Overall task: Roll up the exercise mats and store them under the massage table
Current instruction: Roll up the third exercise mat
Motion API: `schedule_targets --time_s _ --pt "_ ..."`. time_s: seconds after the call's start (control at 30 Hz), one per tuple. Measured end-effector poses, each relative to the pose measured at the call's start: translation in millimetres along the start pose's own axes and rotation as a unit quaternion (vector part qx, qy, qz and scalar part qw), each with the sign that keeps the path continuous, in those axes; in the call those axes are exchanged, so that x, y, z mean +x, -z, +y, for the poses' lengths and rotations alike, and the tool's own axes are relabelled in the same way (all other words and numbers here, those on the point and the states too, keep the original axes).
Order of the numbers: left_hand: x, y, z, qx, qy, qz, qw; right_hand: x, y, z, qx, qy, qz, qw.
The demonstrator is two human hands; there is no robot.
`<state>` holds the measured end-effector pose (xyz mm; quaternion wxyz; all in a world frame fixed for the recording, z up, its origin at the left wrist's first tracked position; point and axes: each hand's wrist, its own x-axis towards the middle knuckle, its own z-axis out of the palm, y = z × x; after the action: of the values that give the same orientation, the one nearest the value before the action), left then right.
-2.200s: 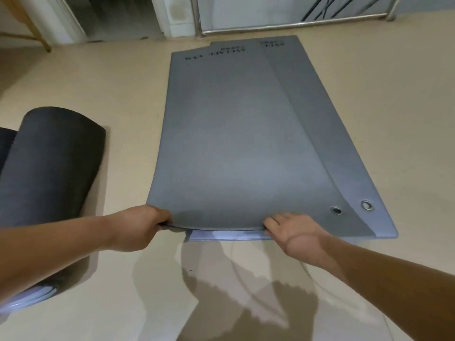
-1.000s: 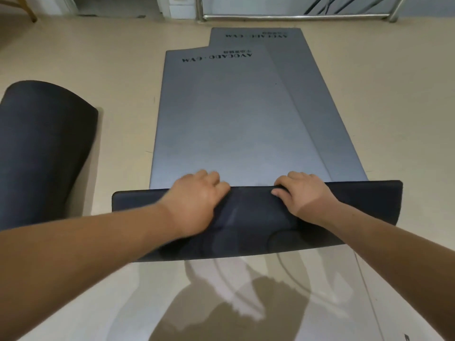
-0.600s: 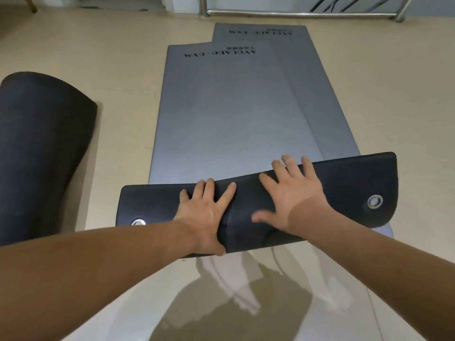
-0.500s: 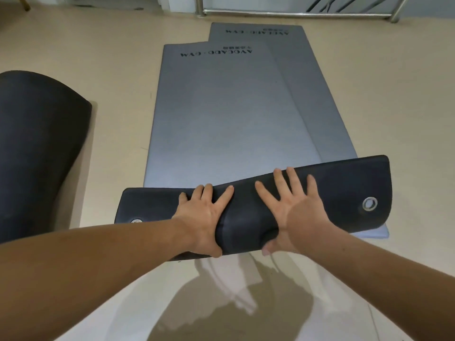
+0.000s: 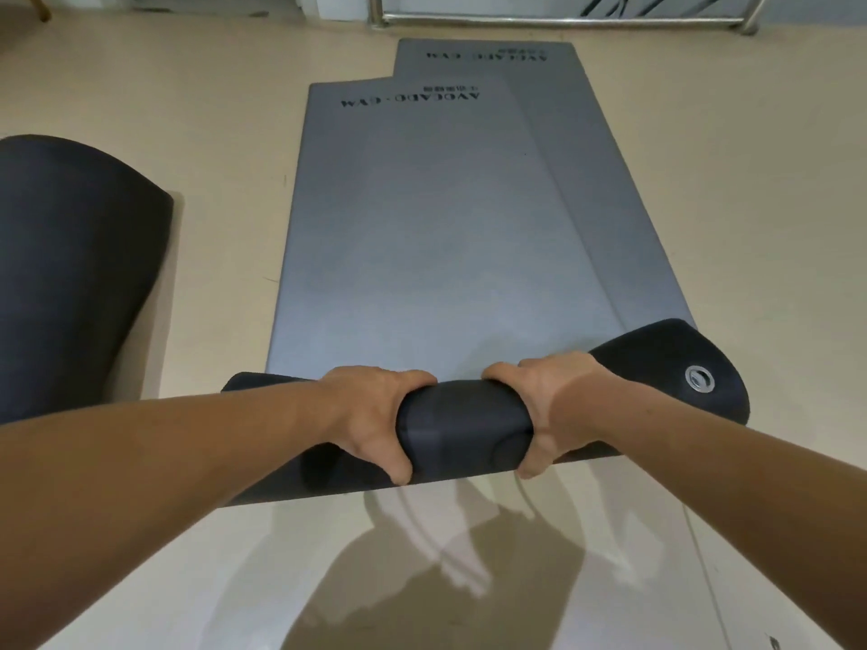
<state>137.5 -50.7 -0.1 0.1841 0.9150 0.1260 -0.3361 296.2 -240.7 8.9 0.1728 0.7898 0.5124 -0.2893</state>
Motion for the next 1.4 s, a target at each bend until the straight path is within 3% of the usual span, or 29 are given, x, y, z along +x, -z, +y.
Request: schedule_targets --time_s 0.1,0.2,0.33,0.47,0.53,0.63,0.77,0.9,0.97,1.07,1.3,1.4 --pt "-8.5 10.5 -7.2 -0.079 -0.001 -0.078 0.994 -5.5 3.7 -1.8 0.060 0.014 -0.055 0.997" --pt "-12.7 10.9 -6.6 -0.091 -0.005 -0.086 0.992 0.1 -5.8 5.1 0.161 -0.007 -0.112 0.981" --pt "-22.4 1.3 7.8 0.104 -0.065 0.024 0.992 10.0 -9.5 18.7 0.254 -0.032 -0.145 0.956" --pt "-29.1 -34.8 24.1 0.197 0.007 0.053 0.979 16.9 -0.4 21.6 0.295 -0.032 -0.156 0.942" --pt "-24.2 -45.7 16.7 0.178 0.030 0.060 0.982 21.4 -0.8 18.8 0.291 -0.023 -0.136 0.947" --pt "-15.8 -41.2 -2.5 0.143 0.032 0.066 0.987 22.9 4.5 14.7 0.243 -0.018 -0.040 0.969" --pt "-7.8 -24.4 -15.0 0.098 0.014 0.036 0.994 2.9 20.5 -3.3 0.072 -0.019 0.051 0.996" --pt "-1.4 -3.2 -17.6 0.029 -0.007 0.006 1.000 -4.5 7.6 -38.5 -0.037 -0.043 -0.036 0.998" --pt "-0.2 5.4 -19.8 -0.016 -0.015 -0.005 1.000 0.9 -10.3 -47.7 -0.095 -0.049 -0.013 0.994" --pt "-1.7 9.5 -17.5 -0.044 -0.015 -0.019 0.999 1.6 -8.0 -32.1 -0.056 -0.016 0.036 0.998" --pt "-10.0 19.2 -23.9 -0.118 0.022 -0.096 0.988 -5.8 12.3 -26.1 0.027 0.041 -0.011 0.999" --pt "-13.1 25.6 -34.4 -0.164 0.027 -0.085 0.982 3.1 31.3 -18.1 0.104 0.037 -0.055 0.992"
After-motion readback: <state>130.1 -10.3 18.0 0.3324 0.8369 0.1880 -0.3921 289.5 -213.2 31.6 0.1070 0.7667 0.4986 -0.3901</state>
